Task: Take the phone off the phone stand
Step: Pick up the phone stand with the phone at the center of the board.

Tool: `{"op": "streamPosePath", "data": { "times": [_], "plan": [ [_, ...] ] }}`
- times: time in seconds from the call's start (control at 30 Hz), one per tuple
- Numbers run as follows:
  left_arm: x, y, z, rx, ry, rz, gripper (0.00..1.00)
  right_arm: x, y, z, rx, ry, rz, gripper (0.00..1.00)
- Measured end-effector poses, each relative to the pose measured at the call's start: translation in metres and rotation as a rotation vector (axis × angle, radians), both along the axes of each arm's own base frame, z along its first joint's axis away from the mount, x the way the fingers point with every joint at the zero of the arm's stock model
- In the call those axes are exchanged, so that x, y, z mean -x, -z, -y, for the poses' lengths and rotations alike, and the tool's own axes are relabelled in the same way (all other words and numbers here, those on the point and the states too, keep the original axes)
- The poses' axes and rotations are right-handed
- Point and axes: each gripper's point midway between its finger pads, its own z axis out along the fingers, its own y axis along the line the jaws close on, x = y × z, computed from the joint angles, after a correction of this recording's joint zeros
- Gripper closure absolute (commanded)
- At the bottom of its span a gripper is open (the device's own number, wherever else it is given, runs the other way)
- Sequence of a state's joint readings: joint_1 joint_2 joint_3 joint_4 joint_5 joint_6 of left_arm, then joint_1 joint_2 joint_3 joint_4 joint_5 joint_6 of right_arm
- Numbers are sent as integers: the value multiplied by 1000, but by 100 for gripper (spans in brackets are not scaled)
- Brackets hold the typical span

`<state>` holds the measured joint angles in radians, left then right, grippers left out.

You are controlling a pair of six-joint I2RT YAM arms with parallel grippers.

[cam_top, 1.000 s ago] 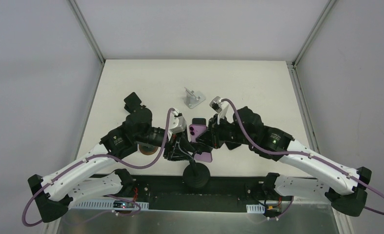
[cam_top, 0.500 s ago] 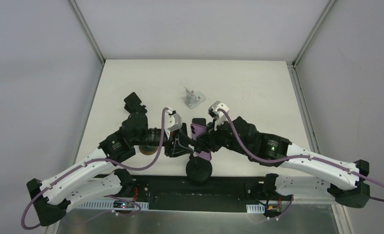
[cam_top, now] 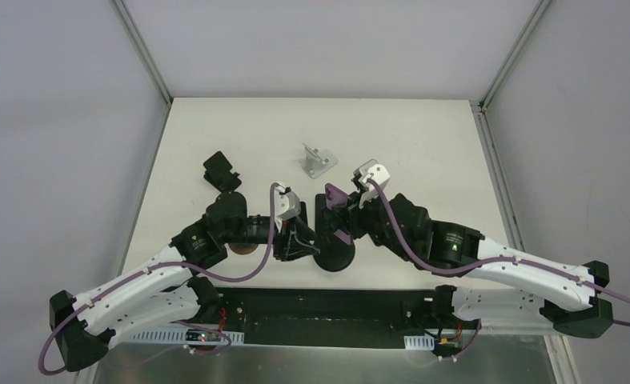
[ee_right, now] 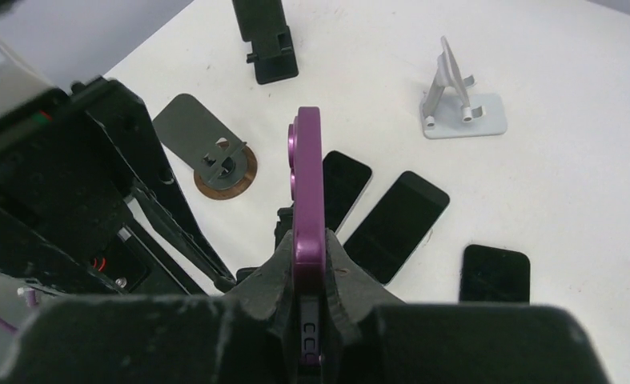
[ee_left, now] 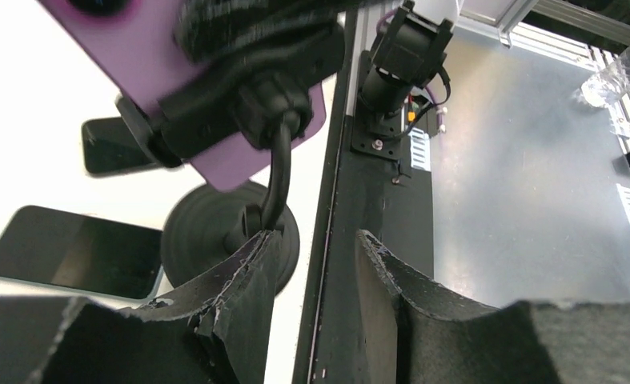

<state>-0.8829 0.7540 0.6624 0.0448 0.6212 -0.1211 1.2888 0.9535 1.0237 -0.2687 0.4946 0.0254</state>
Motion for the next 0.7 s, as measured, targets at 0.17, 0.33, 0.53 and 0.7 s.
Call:
{"op": "streamPosePath", "data": {
  "times": [0.17,0.33,0.53,0.7],
  "plan": [
    [-4,14,6,-20,5,-19,59,-3,-13,2,-9,17,32,100],
    [-7,19,11,-29,6,-26,59,-6,-31,1,-79,33,47,100],
    [-10,17,15,-18,-7,-11,59,-7,-50,2,-175,54,46,100],
    [-19,14,14,-13,-59,14,58,-8,-52,4,-206,79,29,100]
  ]
}}
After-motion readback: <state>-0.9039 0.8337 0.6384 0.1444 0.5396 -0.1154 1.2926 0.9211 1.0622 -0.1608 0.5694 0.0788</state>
